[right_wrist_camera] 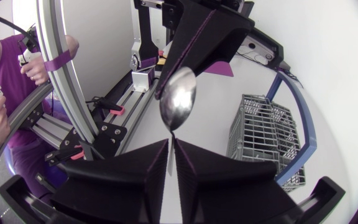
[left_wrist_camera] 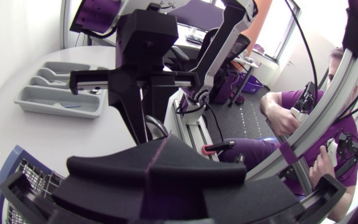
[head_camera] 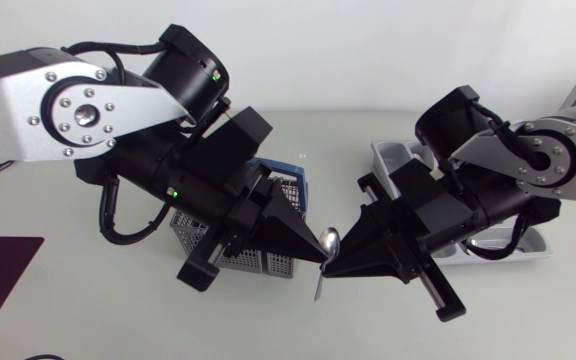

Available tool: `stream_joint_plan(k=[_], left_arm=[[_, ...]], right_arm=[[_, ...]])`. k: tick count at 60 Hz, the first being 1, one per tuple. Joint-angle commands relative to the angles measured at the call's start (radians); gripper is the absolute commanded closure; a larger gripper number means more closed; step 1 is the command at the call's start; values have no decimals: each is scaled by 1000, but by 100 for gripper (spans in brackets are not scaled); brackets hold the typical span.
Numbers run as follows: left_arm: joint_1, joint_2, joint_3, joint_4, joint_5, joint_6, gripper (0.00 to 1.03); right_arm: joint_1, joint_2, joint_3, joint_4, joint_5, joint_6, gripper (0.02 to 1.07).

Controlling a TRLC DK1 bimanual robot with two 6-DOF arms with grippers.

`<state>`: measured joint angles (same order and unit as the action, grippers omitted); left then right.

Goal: Unload the cutlery basket into the drawer organizer.

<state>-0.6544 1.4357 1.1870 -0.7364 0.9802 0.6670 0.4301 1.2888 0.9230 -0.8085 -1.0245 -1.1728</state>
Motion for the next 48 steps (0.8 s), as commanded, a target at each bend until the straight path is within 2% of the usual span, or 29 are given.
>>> stream_joint_plan(k=[1, 14, 18, 21, 23, 24, 28, 30, 31, 38, 42, 48], left_arm=[[19, 15, 39, -6, 9, 28, 92], [30, 17, 42, -1, 14, 28, 90], [41, 23, 56, -3, 15, 25, 81], [55, 26, 69, -1, 15, 17, 54], [55, 26, 74, -1, 15, 14, 40], [55, 26, 74, -1, 15, 14, 40], [65, 26, 92, 0, 15, -3, 14], [67, 26, 95, 0, 15, -3, 10], [75, 26, 103, 3, 14, -14, 5], [107, 25, 114, 45, -2, -86, 4], [124, 22, 94, 135, -54, -173, 4], [134, 9, 69, 167, -126, -199, 4]], right_arm=[[1, 18, 28, -50, -13, -50, 100], [10, 23, 33, -86, -13, -60, 101], [10, 20, 34, -97, -13, -65, 101], [9, 18, 36, -104, -11, -65, 101], [7, 17, 34, -107, -11, -65, 101], [7, 17, 34, -107, -11, -65, 101], [2, 17, 33, -115, -9, -67, 101], [-1, 17, 33, -116, -8, -67, 101], [-4, 20, 33, -115, -6, -67, 101], [-33, 23, 30, -115, 1, -65, 101], [-59, 24, 27, -112, 12, -64, 101], [-103, 27, 27, -110, 29, -62, 101]])
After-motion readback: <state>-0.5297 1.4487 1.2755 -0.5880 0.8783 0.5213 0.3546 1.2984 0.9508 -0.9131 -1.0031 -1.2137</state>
